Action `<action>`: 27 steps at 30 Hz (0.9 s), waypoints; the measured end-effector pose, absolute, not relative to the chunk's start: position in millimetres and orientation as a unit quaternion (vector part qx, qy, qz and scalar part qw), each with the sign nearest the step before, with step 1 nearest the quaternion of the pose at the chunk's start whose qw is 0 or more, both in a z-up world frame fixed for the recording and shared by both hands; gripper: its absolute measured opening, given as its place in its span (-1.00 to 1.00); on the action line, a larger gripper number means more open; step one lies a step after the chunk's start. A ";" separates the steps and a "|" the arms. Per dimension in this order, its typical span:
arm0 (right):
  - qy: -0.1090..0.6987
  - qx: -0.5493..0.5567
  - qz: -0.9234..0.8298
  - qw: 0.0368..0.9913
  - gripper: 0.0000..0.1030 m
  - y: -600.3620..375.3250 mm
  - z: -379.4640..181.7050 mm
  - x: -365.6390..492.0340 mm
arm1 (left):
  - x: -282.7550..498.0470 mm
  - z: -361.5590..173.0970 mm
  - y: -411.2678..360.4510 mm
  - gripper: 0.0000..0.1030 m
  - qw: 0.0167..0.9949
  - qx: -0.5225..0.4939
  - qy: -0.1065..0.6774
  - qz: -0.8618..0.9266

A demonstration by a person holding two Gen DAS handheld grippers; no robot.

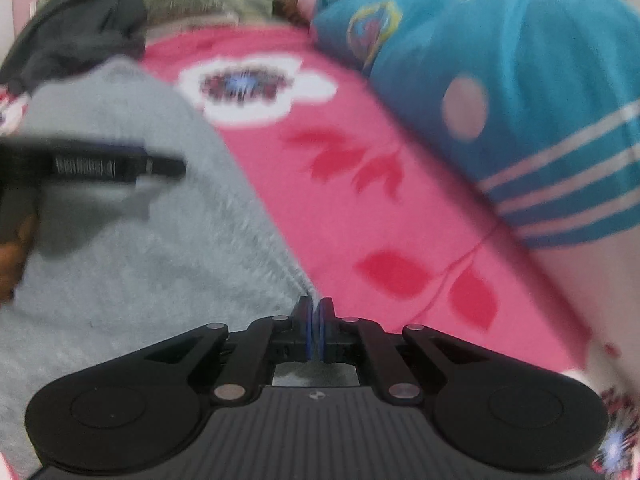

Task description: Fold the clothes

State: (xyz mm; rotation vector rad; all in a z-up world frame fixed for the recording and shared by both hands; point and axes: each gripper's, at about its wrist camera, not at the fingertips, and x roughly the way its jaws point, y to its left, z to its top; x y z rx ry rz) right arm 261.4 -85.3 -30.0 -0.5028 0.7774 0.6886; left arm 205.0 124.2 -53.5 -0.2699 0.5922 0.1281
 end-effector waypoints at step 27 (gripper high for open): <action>0.383 -0.205 0.505 0.746 -0.43 70.8 -20.1 334.6 | 195.0 -56.7 124.9 0.18 0.946 -0.147 0.281 0.068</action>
